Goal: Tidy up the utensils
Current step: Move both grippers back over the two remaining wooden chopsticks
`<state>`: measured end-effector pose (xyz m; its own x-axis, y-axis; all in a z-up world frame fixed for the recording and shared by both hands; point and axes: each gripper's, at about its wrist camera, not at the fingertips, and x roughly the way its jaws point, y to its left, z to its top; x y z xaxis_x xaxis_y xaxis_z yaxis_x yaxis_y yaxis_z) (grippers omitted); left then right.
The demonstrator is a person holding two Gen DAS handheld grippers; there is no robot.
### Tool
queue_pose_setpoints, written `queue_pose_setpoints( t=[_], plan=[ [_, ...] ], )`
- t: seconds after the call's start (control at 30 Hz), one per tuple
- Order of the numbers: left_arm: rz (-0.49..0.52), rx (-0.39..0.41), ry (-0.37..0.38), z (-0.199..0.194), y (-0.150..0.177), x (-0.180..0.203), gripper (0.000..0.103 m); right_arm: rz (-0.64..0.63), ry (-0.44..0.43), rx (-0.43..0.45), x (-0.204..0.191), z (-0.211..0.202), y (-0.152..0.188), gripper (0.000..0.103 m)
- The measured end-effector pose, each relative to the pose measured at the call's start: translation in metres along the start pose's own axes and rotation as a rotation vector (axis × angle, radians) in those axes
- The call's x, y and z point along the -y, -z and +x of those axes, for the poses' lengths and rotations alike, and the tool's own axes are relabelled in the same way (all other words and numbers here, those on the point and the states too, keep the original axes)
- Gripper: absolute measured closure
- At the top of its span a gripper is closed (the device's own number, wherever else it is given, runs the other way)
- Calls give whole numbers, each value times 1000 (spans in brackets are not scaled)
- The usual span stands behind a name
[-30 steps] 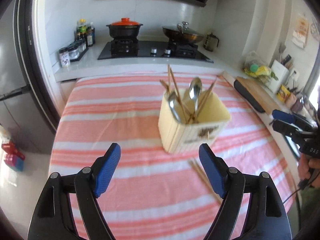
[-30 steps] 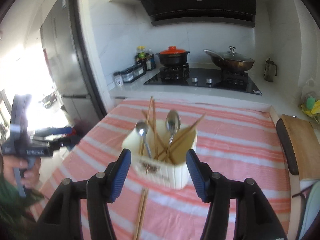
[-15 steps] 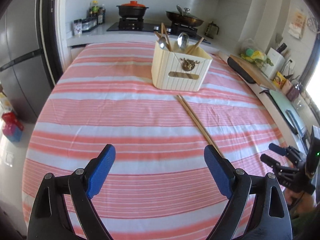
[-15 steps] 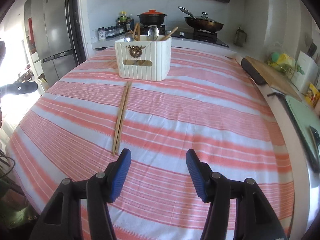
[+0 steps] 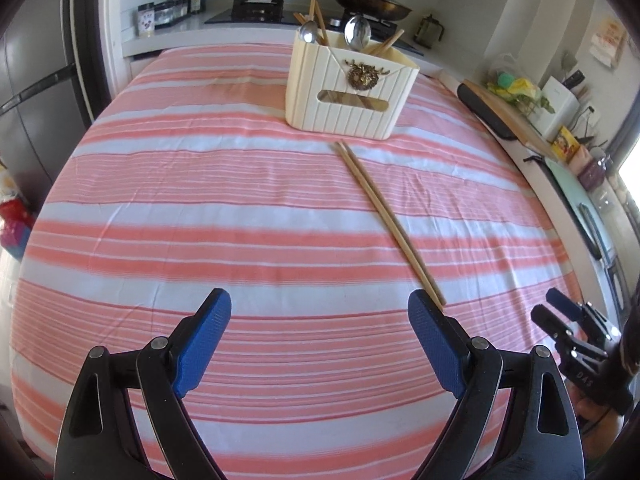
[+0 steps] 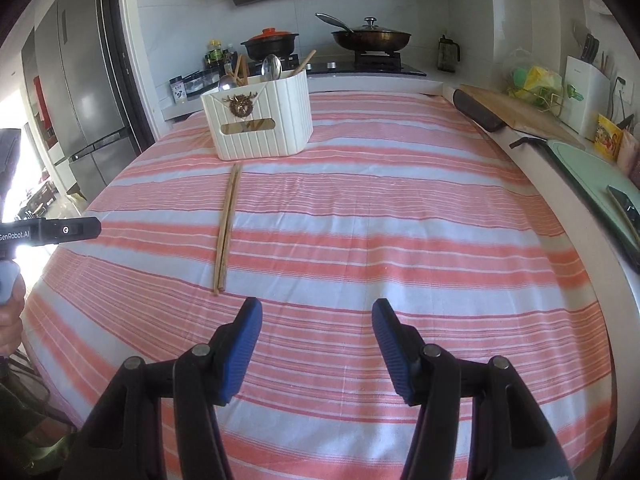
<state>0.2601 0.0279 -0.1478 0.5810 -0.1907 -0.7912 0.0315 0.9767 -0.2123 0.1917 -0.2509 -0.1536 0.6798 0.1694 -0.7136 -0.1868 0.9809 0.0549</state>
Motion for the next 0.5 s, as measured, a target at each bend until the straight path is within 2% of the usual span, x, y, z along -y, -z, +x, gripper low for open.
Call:
queue_pose_setpoints(
  t=[0.3,0.5],
  plan=[
    [-64,-36,23,20,-2,2,12,10,-8,-18,-1,8,5,45],
    [-166,-52,60,43,-15,0,12,26,1,-3,6,5,7,45]
  ],
)
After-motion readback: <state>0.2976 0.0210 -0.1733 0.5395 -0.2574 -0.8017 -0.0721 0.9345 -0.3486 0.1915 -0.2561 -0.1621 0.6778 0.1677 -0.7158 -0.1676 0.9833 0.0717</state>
